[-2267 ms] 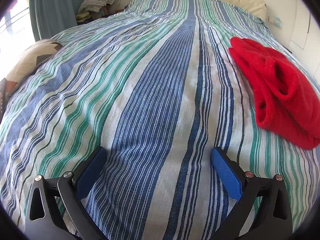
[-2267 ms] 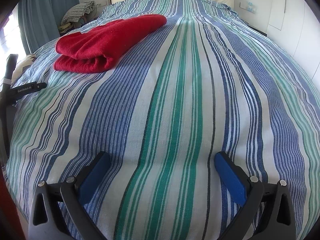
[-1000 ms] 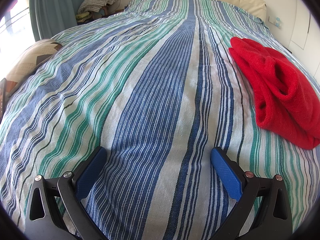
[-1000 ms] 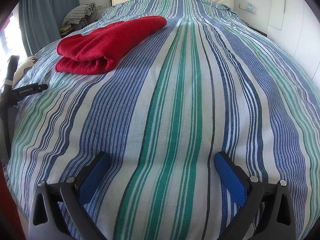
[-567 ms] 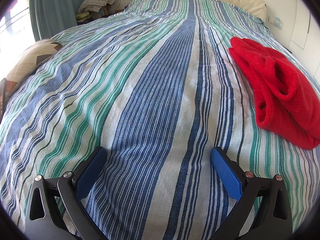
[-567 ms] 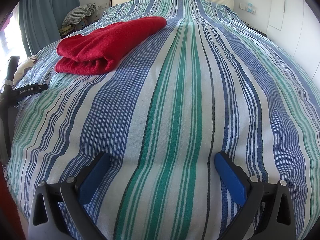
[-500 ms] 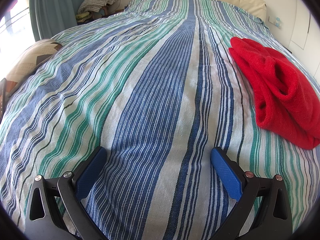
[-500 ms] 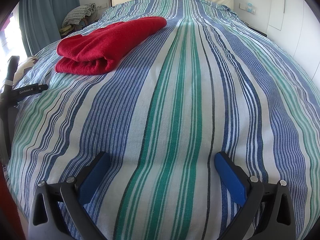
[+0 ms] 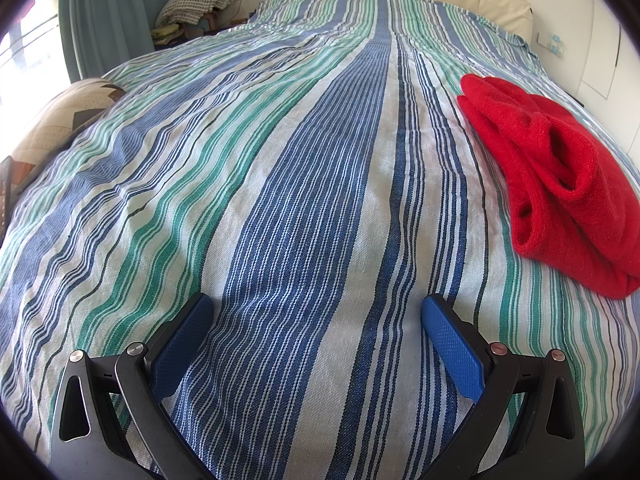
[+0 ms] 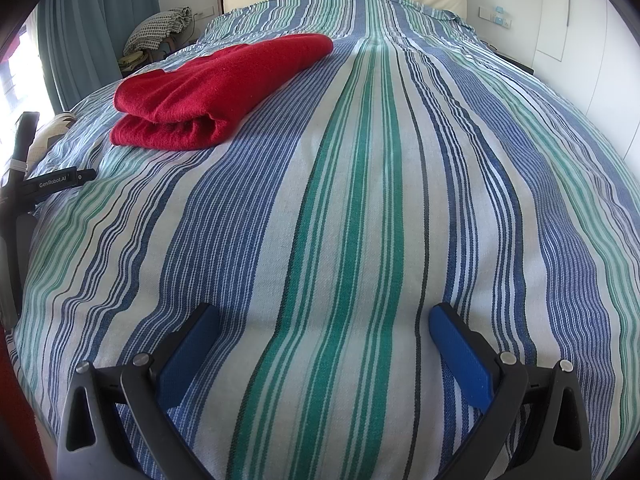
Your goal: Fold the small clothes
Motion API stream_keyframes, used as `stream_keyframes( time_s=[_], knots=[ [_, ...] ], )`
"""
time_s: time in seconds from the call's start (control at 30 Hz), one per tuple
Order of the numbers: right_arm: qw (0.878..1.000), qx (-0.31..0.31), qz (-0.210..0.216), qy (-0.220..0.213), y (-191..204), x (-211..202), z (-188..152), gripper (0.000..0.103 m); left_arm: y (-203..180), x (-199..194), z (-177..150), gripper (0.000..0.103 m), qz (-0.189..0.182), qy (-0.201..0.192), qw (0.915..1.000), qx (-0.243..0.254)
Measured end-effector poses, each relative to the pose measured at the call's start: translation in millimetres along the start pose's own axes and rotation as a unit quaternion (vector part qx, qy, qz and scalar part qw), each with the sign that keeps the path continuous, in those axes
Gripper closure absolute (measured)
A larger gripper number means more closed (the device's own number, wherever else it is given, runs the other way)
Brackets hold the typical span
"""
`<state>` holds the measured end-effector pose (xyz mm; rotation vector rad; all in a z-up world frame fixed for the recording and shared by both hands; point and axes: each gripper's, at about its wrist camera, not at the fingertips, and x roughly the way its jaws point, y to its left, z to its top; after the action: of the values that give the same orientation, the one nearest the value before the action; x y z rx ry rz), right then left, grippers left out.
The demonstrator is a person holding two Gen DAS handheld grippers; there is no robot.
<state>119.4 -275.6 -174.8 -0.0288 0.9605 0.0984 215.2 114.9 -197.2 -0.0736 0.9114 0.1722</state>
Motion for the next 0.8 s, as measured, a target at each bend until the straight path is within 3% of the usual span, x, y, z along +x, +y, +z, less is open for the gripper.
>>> stream_keyframes(
  time_s=[0.8],
  knots=[
    [1.000, 0.000, 0.000, -0.003, 0.8, -0.6, -1.2, 0.000, -0.1, 0.0, 0.0, 0.000, 0.000, 0.000, 1.0000, 0.000]
  ],
)
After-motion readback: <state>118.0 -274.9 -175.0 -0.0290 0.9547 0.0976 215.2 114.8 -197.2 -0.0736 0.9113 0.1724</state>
